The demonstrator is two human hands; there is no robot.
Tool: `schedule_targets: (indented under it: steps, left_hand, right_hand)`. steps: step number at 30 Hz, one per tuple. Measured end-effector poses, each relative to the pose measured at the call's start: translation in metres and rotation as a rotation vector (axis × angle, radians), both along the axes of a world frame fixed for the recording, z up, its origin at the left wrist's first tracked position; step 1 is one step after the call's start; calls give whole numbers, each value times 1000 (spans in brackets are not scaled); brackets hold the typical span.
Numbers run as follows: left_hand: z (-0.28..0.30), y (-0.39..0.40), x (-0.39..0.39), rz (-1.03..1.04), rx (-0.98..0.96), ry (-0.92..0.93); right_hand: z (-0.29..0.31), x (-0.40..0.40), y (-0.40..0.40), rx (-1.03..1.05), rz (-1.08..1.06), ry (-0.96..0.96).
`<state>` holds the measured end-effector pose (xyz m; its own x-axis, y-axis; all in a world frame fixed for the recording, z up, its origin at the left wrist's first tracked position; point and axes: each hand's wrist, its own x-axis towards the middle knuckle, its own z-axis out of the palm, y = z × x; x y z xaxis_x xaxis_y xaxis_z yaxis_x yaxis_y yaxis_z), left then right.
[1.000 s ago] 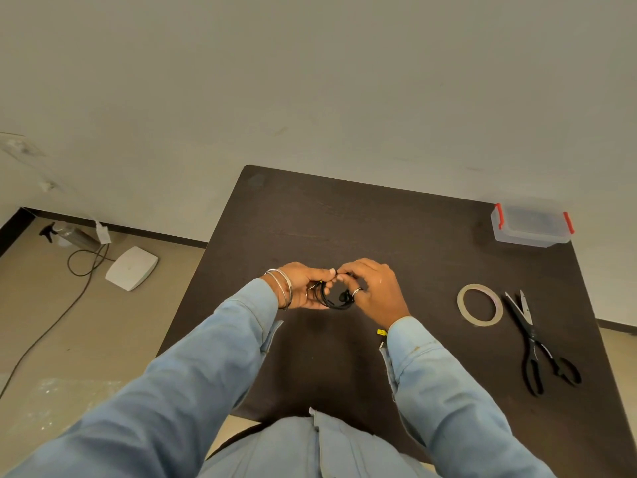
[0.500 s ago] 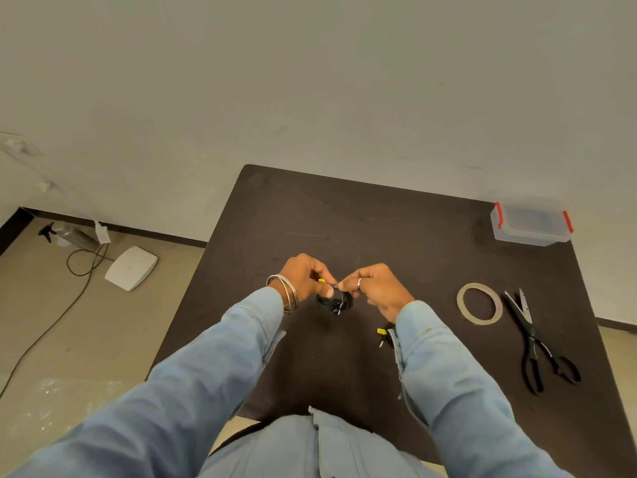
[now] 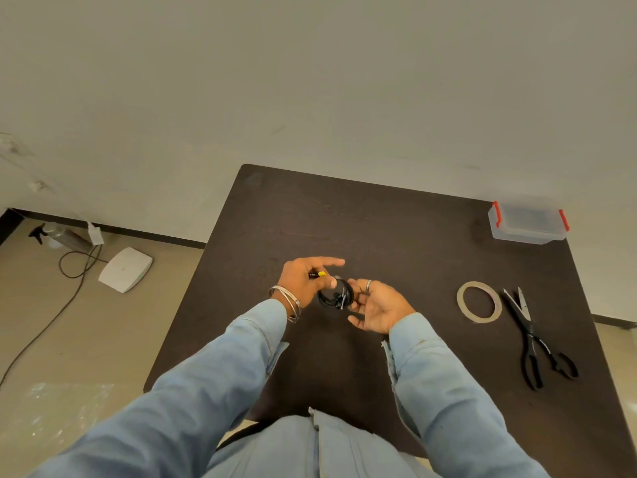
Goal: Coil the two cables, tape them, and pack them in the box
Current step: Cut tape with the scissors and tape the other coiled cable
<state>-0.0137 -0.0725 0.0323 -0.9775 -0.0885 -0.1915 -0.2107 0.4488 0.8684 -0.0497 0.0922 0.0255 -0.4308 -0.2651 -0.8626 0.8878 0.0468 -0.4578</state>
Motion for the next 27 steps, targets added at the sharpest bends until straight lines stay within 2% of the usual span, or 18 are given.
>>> schedule_targets:
  steps: [3,7,10,14,19,21,25,27]
  left_hand:
    - [-9,-4,0,73,65,-113]
    - [-13,-2,3,374,507,-430]
    - [-15,-4,5,485,670,-587]
    - [-30,-7,15,381,538,-606]
    - [-61,-6,26,332,450,-582]
    - [-70,-6,30,258,296,-567]
    - [-74,-5,33,-84,-160,-478]
    - [-75,-3,34,-159,-261,-450]
  right_hand:
    - [-5,5,1,-7,-6,83]
    - [-15,14,-2,74,96,291]
    - [-20,22,-6,65,106,355]
    - [-29,33,-12,22,-102,220]
    - [-54,52,-19,226,-268,207]
    - [-66,60,-21,323,-303,253]
    - [-78,74,-18,519,-269,364]
    - [-83,77,-14,564,-201,400]
